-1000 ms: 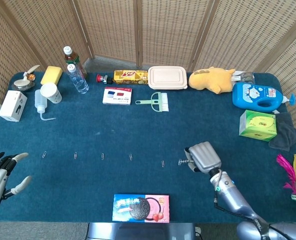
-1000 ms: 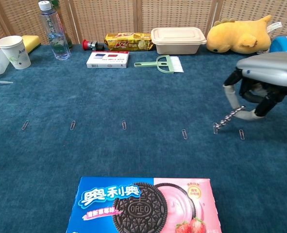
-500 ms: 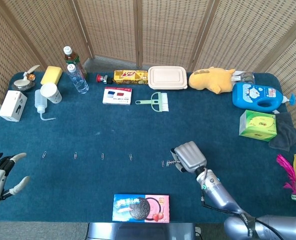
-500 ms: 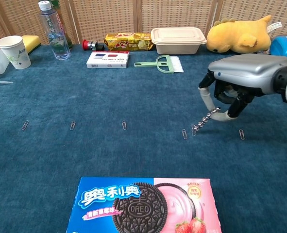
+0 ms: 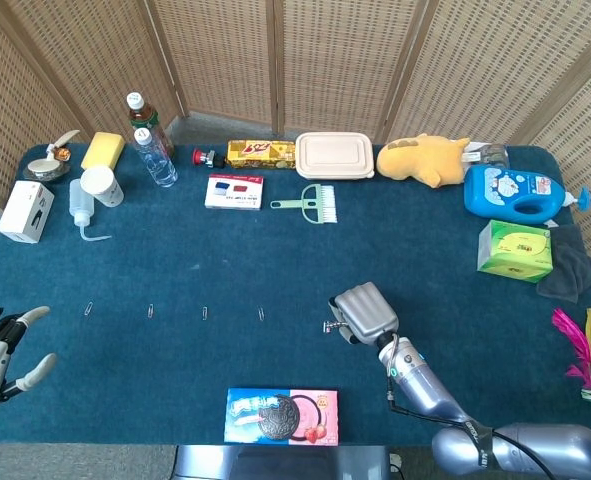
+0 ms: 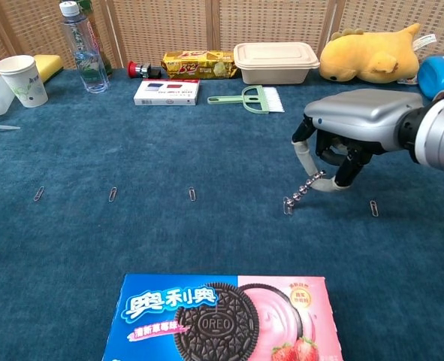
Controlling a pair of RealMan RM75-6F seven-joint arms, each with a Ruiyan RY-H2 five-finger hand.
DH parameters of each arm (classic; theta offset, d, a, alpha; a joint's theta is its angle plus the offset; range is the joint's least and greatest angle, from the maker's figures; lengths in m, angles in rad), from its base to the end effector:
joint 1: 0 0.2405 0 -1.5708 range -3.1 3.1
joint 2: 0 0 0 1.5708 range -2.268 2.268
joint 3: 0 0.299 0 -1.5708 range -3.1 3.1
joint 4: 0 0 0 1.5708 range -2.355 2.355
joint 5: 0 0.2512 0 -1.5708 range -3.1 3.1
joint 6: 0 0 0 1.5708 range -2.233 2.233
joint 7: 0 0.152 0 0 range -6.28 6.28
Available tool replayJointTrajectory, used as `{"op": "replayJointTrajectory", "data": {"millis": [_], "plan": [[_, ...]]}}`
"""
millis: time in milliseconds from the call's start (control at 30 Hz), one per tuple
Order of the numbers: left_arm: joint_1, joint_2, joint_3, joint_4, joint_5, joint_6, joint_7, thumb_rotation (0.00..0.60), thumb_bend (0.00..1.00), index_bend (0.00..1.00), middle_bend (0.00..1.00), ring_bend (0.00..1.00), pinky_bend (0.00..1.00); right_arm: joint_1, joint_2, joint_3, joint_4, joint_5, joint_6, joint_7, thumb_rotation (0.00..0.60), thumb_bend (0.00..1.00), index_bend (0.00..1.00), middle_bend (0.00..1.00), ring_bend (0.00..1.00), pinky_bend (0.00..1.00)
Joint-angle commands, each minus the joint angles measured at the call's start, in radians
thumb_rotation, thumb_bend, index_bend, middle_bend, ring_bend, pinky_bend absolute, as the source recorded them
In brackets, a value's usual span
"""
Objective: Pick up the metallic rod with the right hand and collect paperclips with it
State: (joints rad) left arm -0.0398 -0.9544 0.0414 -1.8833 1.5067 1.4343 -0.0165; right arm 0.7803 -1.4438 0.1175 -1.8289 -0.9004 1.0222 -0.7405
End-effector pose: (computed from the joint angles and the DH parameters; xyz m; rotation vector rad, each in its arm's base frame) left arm -0.3322 0.1527 0.1519 -1.3944 -1.1333 -0.8720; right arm -0.1365 -0.3333 -0.0456 2.0214 -0.8499 0.7461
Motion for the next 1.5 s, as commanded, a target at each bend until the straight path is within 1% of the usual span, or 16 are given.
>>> {"op": "replayJointTrajectory", "data": {"millis": [33, 200, 367, 567, 833, 900, 1167, 1233, 1267, 1300, 1333, 1367, 1400, 1433, 1467, 1500], "plan": [[0.001, -0.002, 0.001, 0.003, 0.001, 0.001, -0.004, 0.003, 0.24, 0.14, 0.21, 0.17, 0.04, 0.005, -0.004, -0.003, 0.000, 0.007, 0.005, -0.005, 0.600, 0.41, 0.64, 0.91, 0.87, 0.70], [0.002, -0.004, 0.002, 0.007, 0.004, 0.001, -0.007, 0.003, 0.24, 0.13, 0.21, 0.17, 0.04, 0.013, -0.002, 0.000, -0.006, 0.013, 0.015, -0.004, 0.600, 0.41, 0.64, 0.91, 0.87, 0.70], [0.000, -0.006, 0.000, 0.010, 0.002, -0.003, -0.010, 0.003, 0.24, 0.13, 0.21, 0.17, 0.04, 0.012, 0.040, 0.032, -0.019, 0.023, 0.042, 0.028, 0.600, 0.41, 0.64, 0.91, 0.87, 0.70], [-0.001, -0.009, 0.001, 0.011, 0.002, -0.006, -0.007, 0.003, 0.24, 0.13, 0.21, 0.17, 0.04, 0.011, 0.074, 0.062, -0.001, 0.044, 0.055, 0.066, 0.600, 0.41, 0.64, 0.91, 0.87, 0.70], [0.001, -0.011, 0.003, 0.015, -0.001, -0.007, -0.011, 0.005, 0.24, 0.13, 0.21, 0.17, 0.04, 0.009, 0.089, 0.088, 0.045, 0.079, 0.060, 0.111, 0.600, 0.41, 0.63, 0.91, 0.87, 0.70], [0.004, -0.009, 0.003, 0.014, 0.003, -0.002, -0.013, 0.003, 0.24, 0.13, 0.21, 0.17, 0.04, 0.012, 0.084, 0.108, 0.092, 0.104, 0.064, 0.132, 0.600, 0.41, 0.63, 0.91, 0.87, 0.69], [0.015, -0.002, 0.005, 0.016, -0.003, 0.011, -0.021, 0.004, 0.24, 0.13, 0.21, 0.17, 0.04, 0.035, 0.059, 0.147, 0.191, 0.185, 0.050, 0.155, 0.600, 0.41, 0.62, 0.90, 0.86, 0.69], [0.017, 0.000, 0.006, 0.015, -0.004, 0.011, -0.021, 0.005, 0.24, 0.13, 0.21, 0.17, 0.04, 0.043, 0.051, 0.150, 0.220, 0.207, 0.040, 0.153, 0.600, 0.41, 0.57, 0.89, 0.85, 0.68], [0.018, 0.001, 0.006, 0.014, -0.004, 0.012, -0.021, 0.005, 0.24, 0.13, 0.21, 0.17, 0.04, 0.047, 0.051, 0.149, 0.229, 0.220, 0.031, 0.149, 0.600, 0.41, 0.50, 0.87, 0.84, 0.68], [0.018, 0.003, 0.006, 0.014, -0.004, 0.013, -0.020, 0.005, 0.24, 0.13, 0.21, 0.17, 0.04, 0.049, 0.051, 0.149, 0.238, 0.232, 0.023, 0.147, 0.600, 0.41, 0.40, 0.83, 0.81, 0.66], [0.018, 0.005, 0.005, 0.014, -0.006, 0.013, -0.020, 0.005, 0.24, 0.13, 0.21, 0.17, 0.04, 0.051, 0.049, 0.150, 0.246, 0.242, 0.016, 0.152, 0.600, 0.41, 0.33, 0.79, 0.79, 0.65], [0.018, 0.006, 0.005, 0.013, -0.007, 0.012, -0.019, 0.004, 0.24, 0.13, 0.21, 0.17, 0.04, 0.050, 0.048, 0.150, 0.251, 0.245, 0.010, 0.160, 0.600, 0.41, 0.23, 0.73, 0.75, 0.62], [0.017, 0.007, 0.004, 0.012, -0.008, 0.011, -0.019, 0.005, 0.24, 0.13, 0.21, 0.17, 0.04, 0.048, 0.047, 0.149, 0.256, 0.246, 0.004, 0.170, 0.593, 0.41, 0.14, 0.64, 0.68, 0.59], [0.016, 0.008, 0.004, 0.011, -0.009, 0.010, -0.017, 0.004, 0.24, 0.13, 0.21, 0.17, 0.04, 0.046, 0.046, 0.147, 0.260, 0.243, -0.002, 0.178, 0.574, 0.41, 0.09, 0.57, 0.61, 0.56], [0.016, 0.008, 0.003, 0.010, -0.008, 0.009, -0.016, 0.004, 0.24, 0.13, 0.21, 0.17, 0.04, 0.045, 0.046, 0.145, 0.264, 0.238, -0.004, 0.185, 0.538, 0.41, 0.03, 0.46, 0.50, 0.51], [0.014, 0.008, 0.003, 0.007, -0.007, 0.007, -0.014, 0.005, 0.24, 0.13, 0.21, 0.17, 0.04, 0.042, 0.045, 0.144, 0.268, 0.231, -0.006, 0.198, 0.497, 0.41, 0.00, 0.35, 0.38, 0.45]]}}
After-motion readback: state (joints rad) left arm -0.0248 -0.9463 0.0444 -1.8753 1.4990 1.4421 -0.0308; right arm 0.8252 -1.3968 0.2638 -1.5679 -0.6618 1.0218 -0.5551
